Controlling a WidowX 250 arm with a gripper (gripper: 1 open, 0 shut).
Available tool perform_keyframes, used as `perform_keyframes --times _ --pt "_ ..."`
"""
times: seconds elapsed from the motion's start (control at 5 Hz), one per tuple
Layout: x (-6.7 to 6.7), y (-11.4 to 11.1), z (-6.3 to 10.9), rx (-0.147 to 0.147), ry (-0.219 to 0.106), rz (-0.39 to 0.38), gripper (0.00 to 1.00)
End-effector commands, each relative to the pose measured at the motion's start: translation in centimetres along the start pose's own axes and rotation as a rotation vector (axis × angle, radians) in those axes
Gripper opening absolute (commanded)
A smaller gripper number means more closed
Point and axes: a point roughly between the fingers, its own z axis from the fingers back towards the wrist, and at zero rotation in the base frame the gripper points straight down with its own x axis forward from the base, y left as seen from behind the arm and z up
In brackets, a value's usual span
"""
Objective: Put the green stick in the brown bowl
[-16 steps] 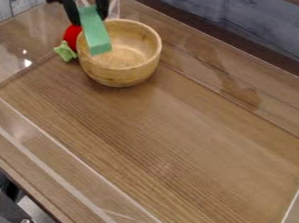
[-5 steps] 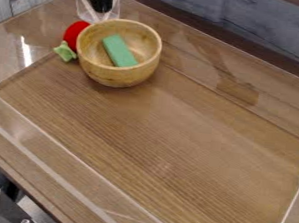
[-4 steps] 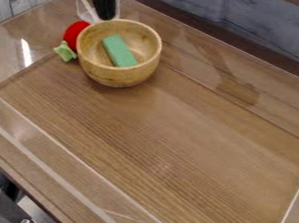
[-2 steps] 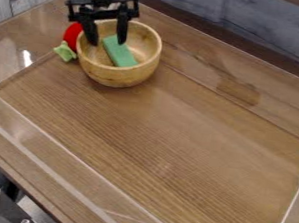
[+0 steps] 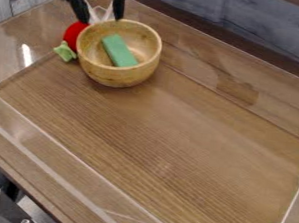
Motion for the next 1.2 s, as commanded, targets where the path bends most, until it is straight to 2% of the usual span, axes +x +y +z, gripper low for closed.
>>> perform_keyframes --times 0.0,0.4,0.6,0.8,1.0 --pt "0.2 -1.1 3.3 -0.019 -0.063 -0.011 1.0" --pt "-0.3 -2.4 3.9 -0.012 -0.049 -0.013 1.0" --pt "-1.3 -4.1 4.6 -0.001 -0.058 -0.087 1.0" --pt "-3.0 -7.4 4.4 0.017 -0.05 -0.231 1.0" --pt "-4.7 -9.4 3.6 0.033 -0.021 -0.378 1.0"
